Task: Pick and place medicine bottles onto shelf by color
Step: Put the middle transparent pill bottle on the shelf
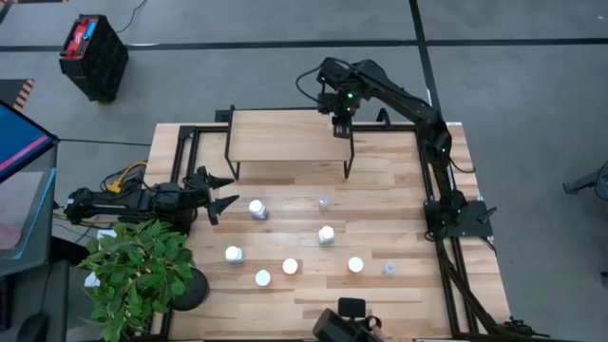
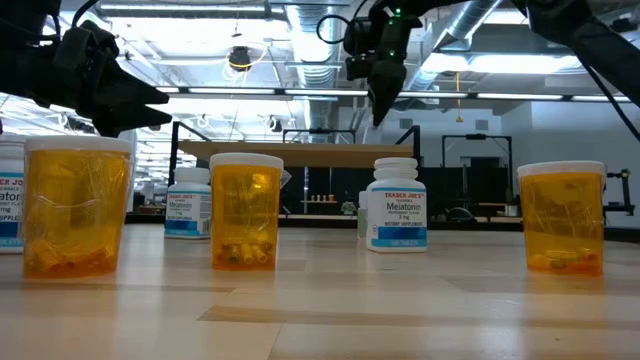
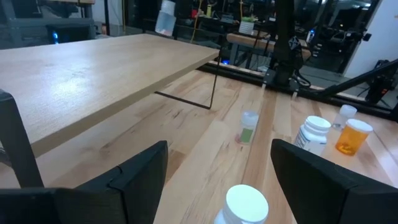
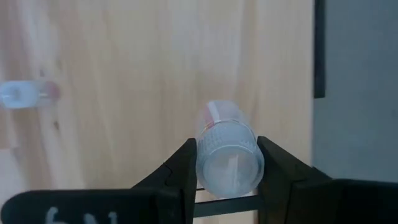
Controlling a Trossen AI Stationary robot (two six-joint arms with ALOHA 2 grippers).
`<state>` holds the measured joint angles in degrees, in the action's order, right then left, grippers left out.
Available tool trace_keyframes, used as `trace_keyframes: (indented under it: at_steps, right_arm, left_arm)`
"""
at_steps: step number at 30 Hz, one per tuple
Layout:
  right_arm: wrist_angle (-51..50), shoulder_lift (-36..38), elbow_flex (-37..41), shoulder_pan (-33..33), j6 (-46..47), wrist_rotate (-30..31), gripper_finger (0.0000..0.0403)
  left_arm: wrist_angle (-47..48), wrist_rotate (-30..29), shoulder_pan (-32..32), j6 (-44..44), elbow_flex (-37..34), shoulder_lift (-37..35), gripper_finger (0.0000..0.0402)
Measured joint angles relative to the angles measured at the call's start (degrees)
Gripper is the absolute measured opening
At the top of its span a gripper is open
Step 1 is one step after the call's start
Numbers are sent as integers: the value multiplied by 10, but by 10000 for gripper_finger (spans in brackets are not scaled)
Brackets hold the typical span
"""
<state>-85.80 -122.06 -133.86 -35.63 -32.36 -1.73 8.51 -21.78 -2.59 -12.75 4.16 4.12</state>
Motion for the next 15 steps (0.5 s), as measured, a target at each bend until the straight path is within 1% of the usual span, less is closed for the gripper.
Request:
trace_keyframes:
  at_steps: [2,15]
  right_arm:
    - [-11,-2,0,-1,6,-14,134]
    - [8,-10,1,0,13,-13,145]
  left_arm:
    - [0,0,0,-1,0,0,273]
    - [0,1,0,-2,0,0,273]
